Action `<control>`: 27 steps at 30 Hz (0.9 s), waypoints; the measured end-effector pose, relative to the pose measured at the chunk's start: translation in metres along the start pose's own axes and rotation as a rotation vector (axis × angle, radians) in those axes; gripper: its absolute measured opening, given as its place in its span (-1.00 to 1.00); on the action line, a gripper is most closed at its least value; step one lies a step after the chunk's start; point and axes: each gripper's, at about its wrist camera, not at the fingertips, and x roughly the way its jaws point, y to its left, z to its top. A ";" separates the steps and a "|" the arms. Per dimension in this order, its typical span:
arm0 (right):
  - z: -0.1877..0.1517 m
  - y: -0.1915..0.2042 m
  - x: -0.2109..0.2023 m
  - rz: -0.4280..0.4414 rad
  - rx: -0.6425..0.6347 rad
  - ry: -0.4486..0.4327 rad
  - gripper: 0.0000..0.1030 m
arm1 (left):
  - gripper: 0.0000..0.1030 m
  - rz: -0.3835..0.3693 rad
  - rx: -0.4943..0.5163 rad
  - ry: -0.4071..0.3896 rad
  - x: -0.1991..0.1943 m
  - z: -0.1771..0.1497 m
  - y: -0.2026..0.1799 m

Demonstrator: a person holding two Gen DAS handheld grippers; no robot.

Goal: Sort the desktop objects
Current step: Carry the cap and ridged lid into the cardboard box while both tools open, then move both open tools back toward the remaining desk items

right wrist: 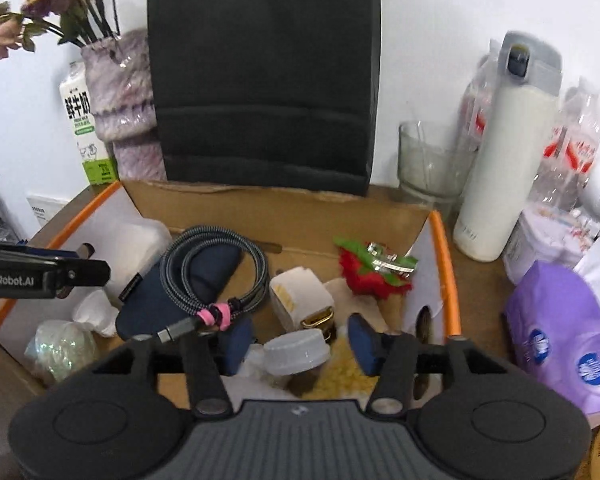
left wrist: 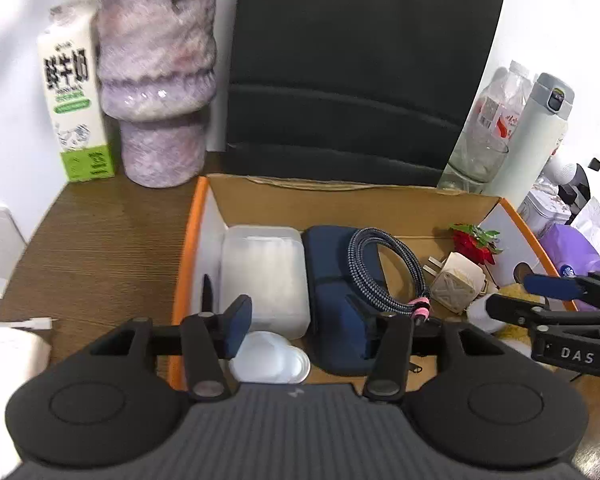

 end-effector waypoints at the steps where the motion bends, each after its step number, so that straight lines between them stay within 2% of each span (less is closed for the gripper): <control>1: 0.000 -0.003 -0.004 -0.002 0.004 -0.003 0.14 | 0.07 0.001 0.002 -0.003 -0.005 -0.001 -0.001; 4: -0.009 -0.004 -0.027 0.002 0.029 -0.018 0.18 | 0.21 0.013 -0.011 -0.031 -0.031 -0.013 -0.005; 5: -0.013 -0.004 -0.034 0.008 0.033 -0.027 0.27 | 0.31 0.005 -0.021 -0.048 -0.041 -0.021 -0.007; 6: -0.021 -0.003 -0.045 0.015 0.035 -0.041 0.38 | 0.38 -0.011 -0.030 -0.065 -0.053 -0.030 -0.008; 7: -0.030 -0.001 -0.055 0.017 0.037 -0.056 0.40 | 0.40 -0.020 -0.041 -0.080 -0.064 -0.041 -0.011; 10: -0.060 0.007 -0.084 0.018 0.036 -0.088 0.47 | 0.66 -0.027 -0.056 -0.119 -0.098 -0.082 -0.023; 11: -0.072 0.010 -0.094 0.021 0.032 -0.098 0.52 | 0.75 -0.034 -0.052 -0.135 -0.108 -0.098 -0.028; 13: -0.096 0.017 -0.113 0.014 0.028 -0.118 0.61 | 0.79 -0.036 -0.008 -0.162 -0.128 -0.128 -0.043; 15: -0.120 0.025 -0.132 0.008 0.025 -0.129 0.68 | 0.92 -0.023 0.044 -0.184 -0.144 -0.152 -0.056; 20: -0.183 0.035 -0.165 -0.024 0.045 -0.129 0.77 | 1.00 -0.017 0.089 -0.217 -0.171 -0.204 -0.065; 24: -0.234 0.036 -0.182 -0.054 0.063 -0.098 0.77 | 1.00 0.056 0.136 -0.188 -0.175 -0.241 -0.062; 27: -0.264 0.040 -0.198 -0.031 0.110 -0.116 0.77 | 1.00 0.019 0.104 -0.173 -0.181 -0.268 -0.054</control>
